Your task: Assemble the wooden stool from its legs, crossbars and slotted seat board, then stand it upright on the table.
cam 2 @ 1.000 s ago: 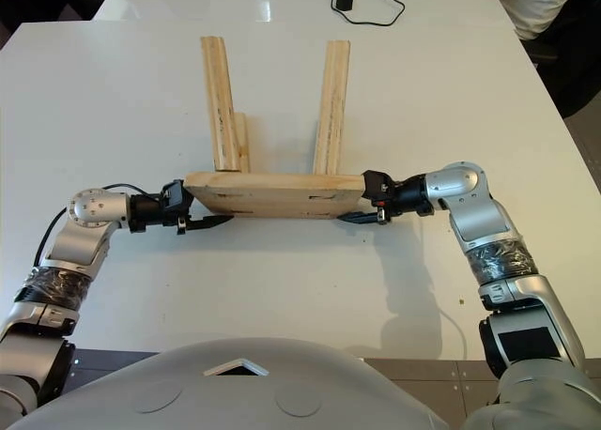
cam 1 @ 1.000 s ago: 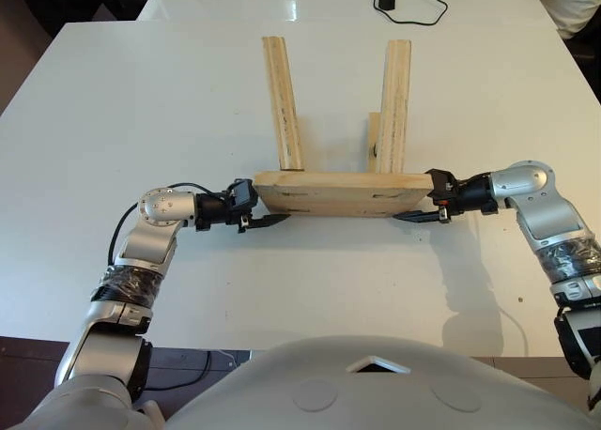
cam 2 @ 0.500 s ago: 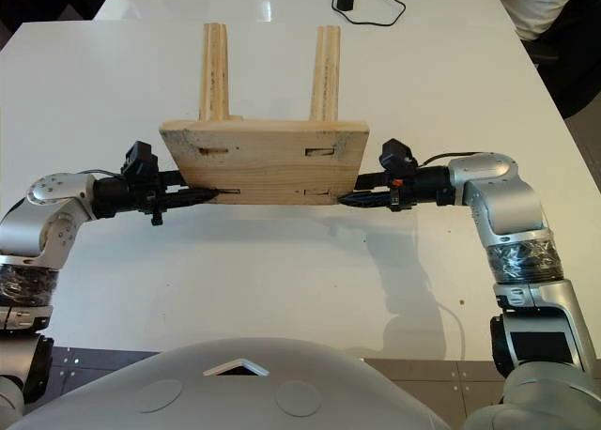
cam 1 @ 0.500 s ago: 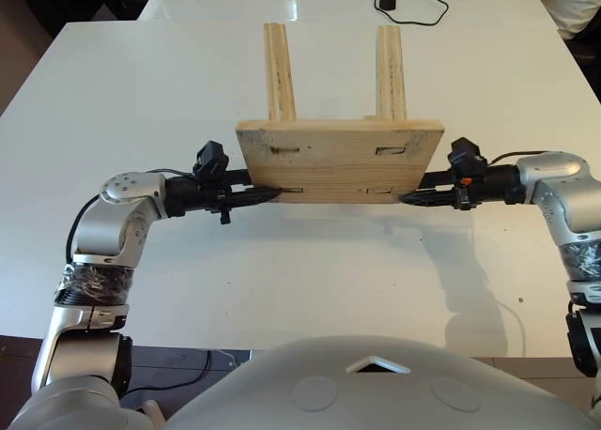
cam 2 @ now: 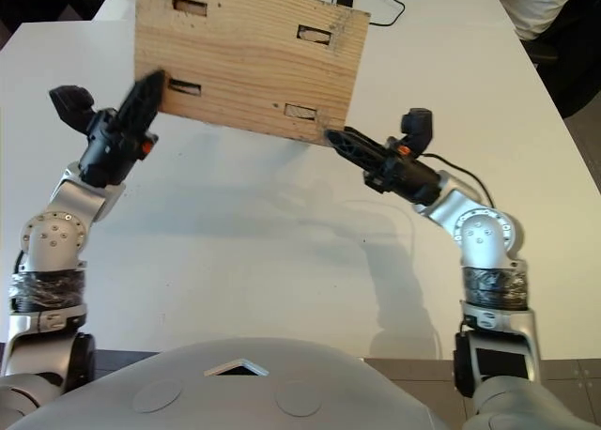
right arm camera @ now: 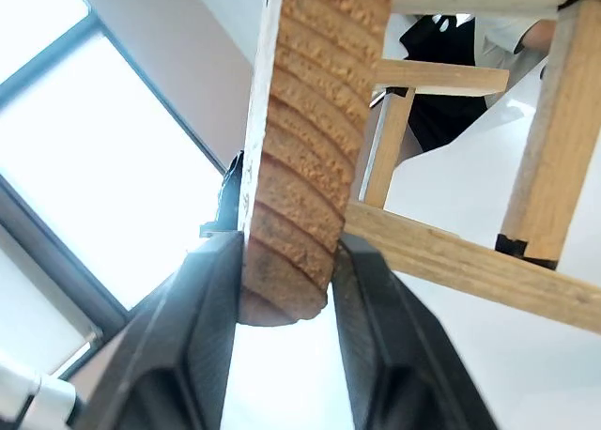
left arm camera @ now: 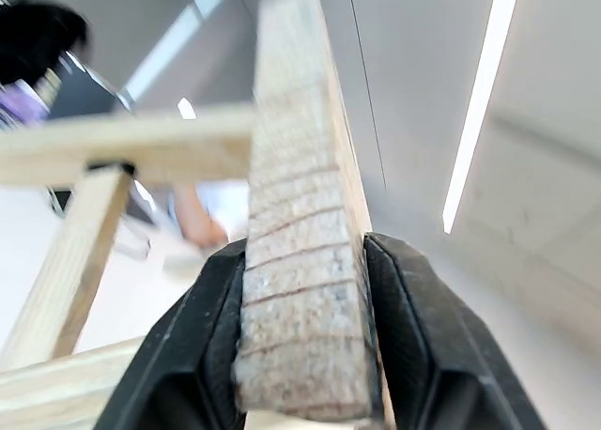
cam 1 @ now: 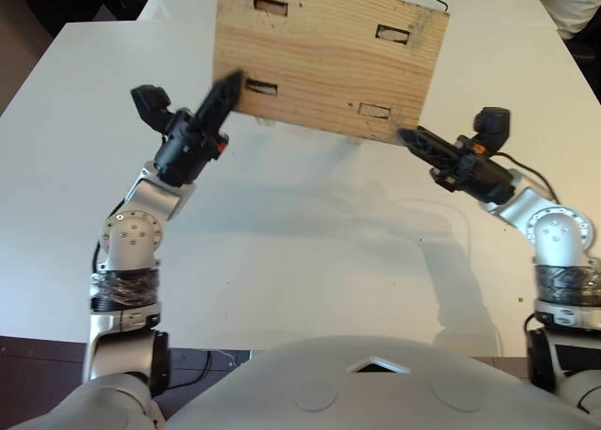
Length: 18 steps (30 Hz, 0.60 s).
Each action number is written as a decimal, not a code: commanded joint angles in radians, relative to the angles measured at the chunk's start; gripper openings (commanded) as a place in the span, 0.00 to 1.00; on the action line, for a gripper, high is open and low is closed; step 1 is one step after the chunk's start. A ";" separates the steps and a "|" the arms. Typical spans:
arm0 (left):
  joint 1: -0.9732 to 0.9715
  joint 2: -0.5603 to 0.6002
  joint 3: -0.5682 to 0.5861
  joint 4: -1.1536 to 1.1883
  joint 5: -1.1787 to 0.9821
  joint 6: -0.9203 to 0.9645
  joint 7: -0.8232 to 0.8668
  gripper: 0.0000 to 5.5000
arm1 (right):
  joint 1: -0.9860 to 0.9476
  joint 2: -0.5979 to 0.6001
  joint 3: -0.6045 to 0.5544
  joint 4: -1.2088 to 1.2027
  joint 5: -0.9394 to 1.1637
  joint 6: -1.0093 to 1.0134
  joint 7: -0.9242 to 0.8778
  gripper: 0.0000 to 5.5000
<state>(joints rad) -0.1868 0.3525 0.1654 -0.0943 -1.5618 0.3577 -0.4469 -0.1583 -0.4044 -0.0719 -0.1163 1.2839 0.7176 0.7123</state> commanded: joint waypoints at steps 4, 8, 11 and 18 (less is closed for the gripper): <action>-0.227 -0.299 -0.004 -0.286 -0.394 -0.234 0.850 0.23 | -0.185 0.346 -0.011 -0.383 0.372 -0.227 -0.860 0.25; -0.184 -0.334 -0.032 -0.294 -0.374 -0.248 1.011 0.23 | -0.207 0.324 -0.039 -0.404 0.380 -0.235 -1.065 0.25; -0.158 -0.362 -0.073 -0.308 -0.341 -0.248 1.126 0.24 | -0.213 0.295 -0.045 -0.385 0.385 -0.221 -1.160 0.25; -0.100 -0.404 -0.125 -0.245 -0.243 -0.200 1.280 0.24 | -0.124 0.218 0.016 -0.217 0.220 -0.144 -1.257 0.25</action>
<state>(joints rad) -0.3082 0.0165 0.1621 -0.3515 -1.7641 0.0667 0.6299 -0.2591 -0.1239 -0.0873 -0.4129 1.7166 0.5335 -0.4997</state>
